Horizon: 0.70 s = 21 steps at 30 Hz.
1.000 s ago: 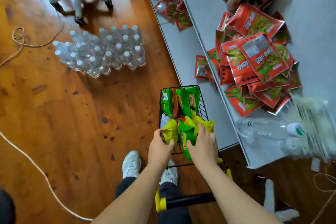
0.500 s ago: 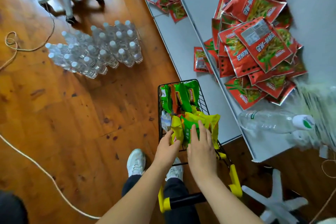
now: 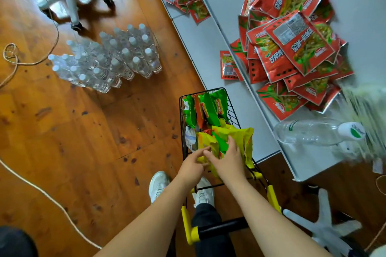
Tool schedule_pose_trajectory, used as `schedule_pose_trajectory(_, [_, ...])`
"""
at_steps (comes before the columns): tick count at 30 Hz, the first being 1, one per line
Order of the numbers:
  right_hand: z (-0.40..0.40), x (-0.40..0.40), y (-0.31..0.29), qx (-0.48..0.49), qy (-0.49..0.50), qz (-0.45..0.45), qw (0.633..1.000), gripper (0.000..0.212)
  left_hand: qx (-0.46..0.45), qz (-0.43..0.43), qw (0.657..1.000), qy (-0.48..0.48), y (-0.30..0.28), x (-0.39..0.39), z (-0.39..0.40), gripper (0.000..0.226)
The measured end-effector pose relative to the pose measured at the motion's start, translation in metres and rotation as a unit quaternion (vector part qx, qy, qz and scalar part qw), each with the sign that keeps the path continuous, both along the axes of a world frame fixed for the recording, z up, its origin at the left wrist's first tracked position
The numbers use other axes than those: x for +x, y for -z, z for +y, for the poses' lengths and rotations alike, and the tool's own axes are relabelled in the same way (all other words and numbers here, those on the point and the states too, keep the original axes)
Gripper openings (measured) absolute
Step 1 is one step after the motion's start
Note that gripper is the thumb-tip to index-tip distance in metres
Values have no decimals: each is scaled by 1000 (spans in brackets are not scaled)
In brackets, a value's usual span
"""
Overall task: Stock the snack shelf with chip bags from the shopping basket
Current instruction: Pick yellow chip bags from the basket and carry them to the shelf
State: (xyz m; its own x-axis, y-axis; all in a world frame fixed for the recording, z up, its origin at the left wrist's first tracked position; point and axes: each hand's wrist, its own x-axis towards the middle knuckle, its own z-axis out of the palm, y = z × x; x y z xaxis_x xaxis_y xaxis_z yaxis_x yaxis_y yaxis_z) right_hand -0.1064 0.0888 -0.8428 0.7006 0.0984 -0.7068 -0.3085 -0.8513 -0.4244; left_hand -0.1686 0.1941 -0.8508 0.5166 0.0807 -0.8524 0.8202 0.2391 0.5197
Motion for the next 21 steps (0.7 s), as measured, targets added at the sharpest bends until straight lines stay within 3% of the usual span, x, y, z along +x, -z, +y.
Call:
schedule_pose_trajectory(4, [4, 3, 6, -48, 2, -53, 997, 69, -22, 31, 999, 32, 5, 0, 17, 62])
schedule_pose_trajectory(8, [6, 7, -14, -50, -21, -81, 995, 50, 134, -21, 981, 137, -14, 12, 33, 50])
schedule_pose_trajectory(10, [5, 7, -36, -47, -43, -107, 992, 45, 237, -79, 943, 220, -31, 19, 43, 63])
schedule_pose_trajectory(12, [1, 6, -66, -34, -54, -135, 989, 41, 281, -130, 897, 316, -58, 27, 52, 89])
schedule_pose_trajectory(15, [-4, 6, -127, -20, -98, -153, 983, 44, 359, -206, 792, 448, -113, 39, 63, 114])
schedule_pose_trajectory(18, [-9, 4, -203, -13, -161, -140, 977, 52, 366, -256, 707, 548, -180, 54, 71, 117])
schedule_pose_trajectory(20, [-11, -1, -256, -1, -171, -134, 976, 62, 331, -279, 689, 581, -229, 62, 72, 107])
schedule_pose_trajectory(21, [-14, -5, -283, 6, -157, -135, 978, 67, 305, -285, 696, 584, -254, 63, 70, 97])
